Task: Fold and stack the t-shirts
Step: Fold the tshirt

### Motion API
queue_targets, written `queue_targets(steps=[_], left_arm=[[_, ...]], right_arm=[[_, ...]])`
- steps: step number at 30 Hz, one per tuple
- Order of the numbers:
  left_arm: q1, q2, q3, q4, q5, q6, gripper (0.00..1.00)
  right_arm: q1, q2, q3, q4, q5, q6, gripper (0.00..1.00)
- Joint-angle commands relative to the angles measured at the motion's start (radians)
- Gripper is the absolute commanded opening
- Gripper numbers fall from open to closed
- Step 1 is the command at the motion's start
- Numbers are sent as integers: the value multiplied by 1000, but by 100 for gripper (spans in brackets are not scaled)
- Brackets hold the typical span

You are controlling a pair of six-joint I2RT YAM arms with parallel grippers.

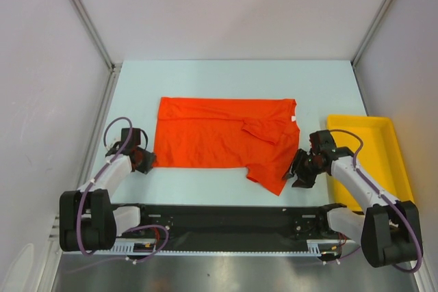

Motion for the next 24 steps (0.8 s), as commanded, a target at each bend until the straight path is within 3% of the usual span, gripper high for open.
queue_targets(steps=[1,9,20,24], left_arm=[[11,21,-15,11,-40,-9,34],[11,49,-9,34,-30,25,7],[10,26,-7,2,-59,32,0],[11,21,-3,0,-59,43,0]], right_arm=[[-7,1,-11,71,8,52,52],[-9,110,-71,203,-2,61,44],[-1,190,-105,285,-17,82,29],[-1,170,-114,259,-11,72,12]])
